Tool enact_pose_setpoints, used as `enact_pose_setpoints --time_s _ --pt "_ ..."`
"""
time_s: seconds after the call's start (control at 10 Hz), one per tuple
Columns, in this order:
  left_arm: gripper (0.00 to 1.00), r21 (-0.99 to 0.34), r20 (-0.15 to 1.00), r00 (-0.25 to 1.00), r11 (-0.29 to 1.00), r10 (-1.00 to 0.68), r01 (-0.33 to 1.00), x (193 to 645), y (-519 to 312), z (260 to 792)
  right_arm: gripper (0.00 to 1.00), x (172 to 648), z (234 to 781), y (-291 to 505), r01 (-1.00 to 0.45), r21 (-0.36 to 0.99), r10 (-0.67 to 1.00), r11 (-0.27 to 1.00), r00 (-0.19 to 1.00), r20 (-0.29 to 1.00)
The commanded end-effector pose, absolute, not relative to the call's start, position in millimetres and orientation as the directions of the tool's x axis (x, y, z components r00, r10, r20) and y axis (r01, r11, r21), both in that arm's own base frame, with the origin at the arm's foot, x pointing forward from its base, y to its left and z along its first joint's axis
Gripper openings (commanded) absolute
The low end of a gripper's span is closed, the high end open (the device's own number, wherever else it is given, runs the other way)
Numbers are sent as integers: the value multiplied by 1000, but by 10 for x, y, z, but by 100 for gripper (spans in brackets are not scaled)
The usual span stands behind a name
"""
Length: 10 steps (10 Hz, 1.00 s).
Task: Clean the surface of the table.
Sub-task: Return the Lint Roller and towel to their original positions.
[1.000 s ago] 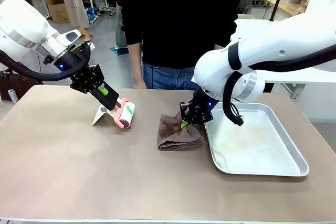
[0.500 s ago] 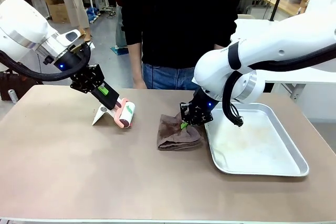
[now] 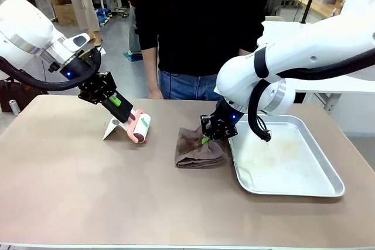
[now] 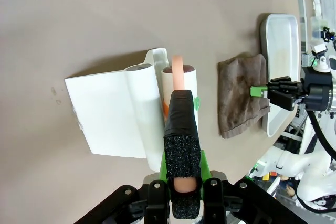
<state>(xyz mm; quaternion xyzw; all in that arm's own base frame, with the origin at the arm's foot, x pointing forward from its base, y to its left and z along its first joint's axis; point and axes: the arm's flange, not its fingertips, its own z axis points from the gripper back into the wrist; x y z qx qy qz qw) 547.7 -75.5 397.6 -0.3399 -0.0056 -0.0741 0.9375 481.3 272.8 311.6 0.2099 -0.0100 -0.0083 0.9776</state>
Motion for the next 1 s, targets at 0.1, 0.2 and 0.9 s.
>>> enact_pose_setpoints --time_s 0.1,0.2,0.9 --pt "22 -635 100 991 761 -88 131 5417 -741 3954 11 4846 3107 2717 2 440 -7 898 1000 9" --pt "22 -644 107 992 756 -64 118 5422 -736 3973 11 4846 3105 2713 2 441 -6 897 1000 8" --pt "22 -670 108 992 732 -72 126 5431 -716 4021 11 4858 3086 2698 13 443 -13 897 1000 -1"
